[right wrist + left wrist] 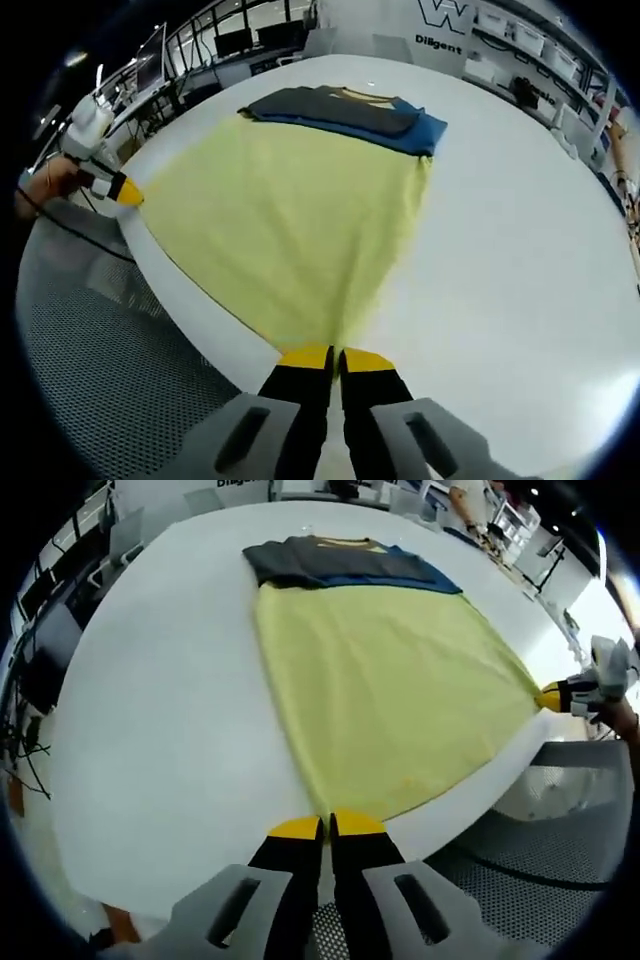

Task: Fold the garment on the visible template until the final outline fits inside the template.

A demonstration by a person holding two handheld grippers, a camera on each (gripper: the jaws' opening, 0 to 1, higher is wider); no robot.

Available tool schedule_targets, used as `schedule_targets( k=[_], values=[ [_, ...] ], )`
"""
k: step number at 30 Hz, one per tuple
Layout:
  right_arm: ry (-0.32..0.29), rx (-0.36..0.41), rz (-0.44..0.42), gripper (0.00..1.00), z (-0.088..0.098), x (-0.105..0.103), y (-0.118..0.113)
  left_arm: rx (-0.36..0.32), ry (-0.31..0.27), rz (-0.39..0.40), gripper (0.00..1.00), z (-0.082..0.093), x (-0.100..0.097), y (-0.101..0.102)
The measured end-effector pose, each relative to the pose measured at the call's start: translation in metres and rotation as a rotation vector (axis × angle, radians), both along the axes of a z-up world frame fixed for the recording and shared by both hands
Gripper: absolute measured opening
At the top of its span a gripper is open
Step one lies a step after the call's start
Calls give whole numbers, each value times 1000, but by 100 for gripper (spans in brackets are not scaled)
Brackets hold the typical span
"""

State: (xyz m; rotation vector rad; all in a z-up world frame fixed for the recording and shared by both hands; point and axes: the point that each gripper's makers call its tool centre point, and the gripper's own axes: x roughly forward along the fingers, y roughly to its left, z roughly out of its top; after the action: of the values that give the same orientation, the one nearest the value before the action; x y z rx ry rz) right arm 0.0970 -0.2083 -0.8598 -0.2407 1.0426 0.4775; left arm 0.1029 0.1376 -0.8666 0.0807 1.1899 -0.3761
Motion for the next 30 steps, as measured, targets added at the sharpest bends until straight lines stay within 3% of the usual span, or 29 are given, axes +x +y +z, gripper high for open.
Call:
schedule_targets(
  k=[24,30],
  values=[
    [112,69,13,0,8,-34,3,25,89,-82,3,-1,-35,2],
    [64,111,-35,0,21,-22,2,16,70,-24,3,6,-33,2]
  ],
)
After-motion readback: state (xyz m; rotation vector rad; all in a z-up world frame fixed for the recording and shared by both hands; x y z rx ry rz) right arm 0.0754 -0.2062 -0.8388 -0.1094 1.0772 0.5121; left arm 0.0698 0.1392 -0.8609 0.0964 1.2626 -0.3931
